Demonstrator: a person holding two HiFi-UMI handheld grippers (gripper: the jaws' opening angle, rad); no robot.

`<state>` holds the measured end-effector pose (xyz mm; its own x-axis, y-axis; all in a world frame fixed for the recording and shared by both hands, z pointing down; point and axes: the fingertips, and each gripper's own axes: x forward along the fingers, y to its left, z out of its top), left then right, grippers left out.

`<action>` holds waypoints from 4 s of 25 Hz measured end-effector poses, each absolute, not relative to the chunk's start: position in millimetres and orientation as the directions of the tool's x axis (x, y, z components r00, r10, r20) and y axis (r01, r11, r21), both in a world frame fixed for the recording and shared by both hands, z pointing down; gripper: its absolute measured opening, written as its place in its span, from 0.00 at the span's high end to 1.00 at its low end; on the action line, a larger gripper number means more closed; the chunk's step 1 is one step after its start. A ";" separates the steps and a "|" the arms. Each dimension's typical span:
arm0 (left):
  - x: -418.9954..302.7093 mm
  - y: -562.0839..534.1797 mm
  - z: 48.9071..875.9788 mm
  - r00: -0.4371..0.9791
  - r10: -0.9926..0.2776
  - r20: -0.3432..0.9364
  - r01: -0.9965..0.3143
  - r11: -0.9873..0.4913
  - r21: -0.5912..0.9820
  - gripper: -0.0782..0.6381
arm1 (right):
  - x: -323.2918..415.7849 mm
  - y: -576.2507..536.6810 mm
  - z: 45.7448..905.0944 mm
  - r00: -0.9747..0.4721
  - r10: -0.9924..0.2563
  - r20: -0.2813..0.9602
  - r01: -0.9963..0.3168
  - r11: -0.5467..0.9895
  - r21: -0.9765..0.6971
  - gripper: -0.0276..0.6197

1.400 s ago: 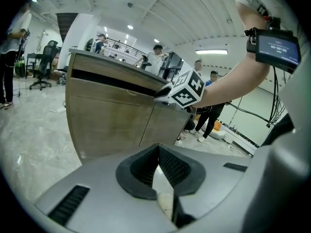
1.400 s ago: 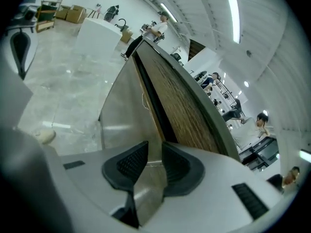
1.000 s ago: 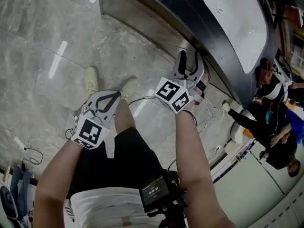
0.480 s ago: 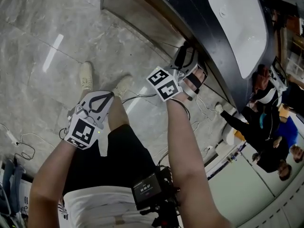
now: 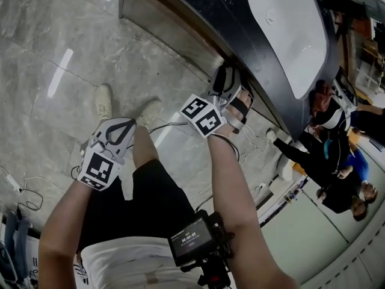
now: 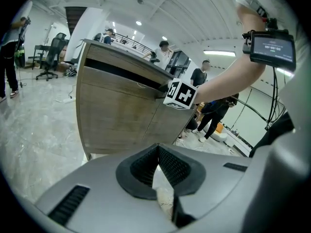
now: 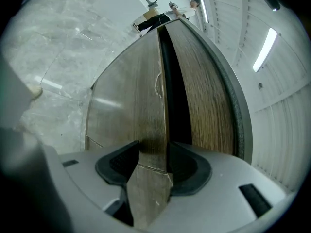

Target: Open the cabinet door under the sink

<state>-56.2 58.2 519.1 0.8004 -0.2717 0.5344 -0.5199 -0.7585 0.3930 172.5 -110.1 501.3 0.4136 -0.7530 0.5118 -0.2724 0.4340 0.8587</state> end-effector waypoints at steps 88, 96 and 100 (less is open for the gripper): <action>-150.0 83.7 445.6 0.760 -0.443 0.476 -0.648 -0.574 0.500 0.88 | -5.5 36.4 495.0 -0.290 -0.120 0.950 -0.886 0.408 -0.219 0.83; -181.6 84.0 444.9 0.733 -0.489 0.473 -0.680 -0.510 0.527 0.88 | -40.6 48.6 495.9 -0.381 -0.075 0.921 -0.905 0.236 -0.355 0.81; -193.3 81.3 443.6 0.725 -0.506 0.468 -0.688 -0.496 0.530 0.88 | -46.6 49.5 496.4 -0.401 -0.067 0.914 -0.905 0.182 -0.384 0.81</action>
